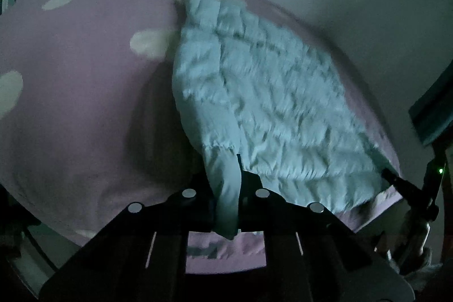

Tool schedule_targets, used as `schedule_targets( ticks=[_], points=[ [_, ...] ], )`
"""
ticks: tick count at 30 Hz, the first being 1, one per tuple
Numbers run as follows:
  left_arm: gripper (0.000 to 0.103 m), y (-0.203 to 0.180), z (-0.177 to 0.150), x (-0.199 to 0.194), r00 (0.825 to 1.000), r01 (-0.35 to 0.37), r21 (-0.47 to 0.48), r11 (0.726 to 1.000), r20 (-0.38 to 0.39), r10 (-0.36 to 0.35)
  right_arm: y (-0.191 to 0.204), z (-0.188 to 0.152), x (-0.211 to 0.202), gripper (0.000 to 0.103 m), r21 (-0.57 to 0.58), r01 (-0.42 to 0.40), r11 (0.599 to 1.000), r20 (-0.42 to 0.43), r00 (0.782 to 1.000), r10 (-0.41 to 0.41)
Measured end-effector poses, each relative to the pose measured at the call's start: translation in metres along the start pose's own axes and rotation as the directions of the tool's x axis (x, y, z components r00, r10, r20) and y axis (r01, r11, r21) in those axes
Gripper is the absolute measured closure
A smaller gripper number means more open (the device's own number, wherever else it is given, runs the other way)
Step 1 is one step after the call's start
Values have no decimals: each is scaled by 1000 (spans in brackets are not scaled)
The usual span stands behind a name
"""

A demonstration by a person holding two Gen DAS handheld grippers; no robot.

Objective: Fold large clothes
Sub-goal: 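Grasp the folded jacket edge with the left gripper while the right gripper grasps it too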

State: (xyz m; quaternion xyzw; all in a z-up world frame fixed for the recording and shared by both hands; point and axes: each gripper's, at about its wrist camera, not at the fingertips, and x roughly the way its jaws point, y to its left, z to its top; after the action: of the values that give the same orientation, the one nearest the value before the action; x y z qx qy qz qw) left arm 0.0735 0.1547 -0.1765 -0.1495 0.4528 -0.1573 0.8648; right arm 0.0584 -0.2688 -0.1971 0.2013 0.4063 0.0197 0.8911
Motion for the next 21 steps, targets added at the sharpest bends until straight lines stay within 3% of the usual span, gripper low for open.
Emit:
schedule_targets(
  ticks=[4,10,16,21],
  points=[
    [95,-8,34,-13,997,8,9,1000,77,-9,7,26,-7,98,-3,-43,999,49,998,43],
    [96,-14,91,1,990,-12,16,1000,141,10,18,84,9,98,-19,-64,998,98,993,66],
    [96,-10,161,47,989,-32,-11,999,144,33,18,151,52,98,17,-73,997,112,991,70],
    [96,3,212,103,992,-63,-45,997,110,67,13,200,112,98,59,-55,997,79,996,50]
  ],
)
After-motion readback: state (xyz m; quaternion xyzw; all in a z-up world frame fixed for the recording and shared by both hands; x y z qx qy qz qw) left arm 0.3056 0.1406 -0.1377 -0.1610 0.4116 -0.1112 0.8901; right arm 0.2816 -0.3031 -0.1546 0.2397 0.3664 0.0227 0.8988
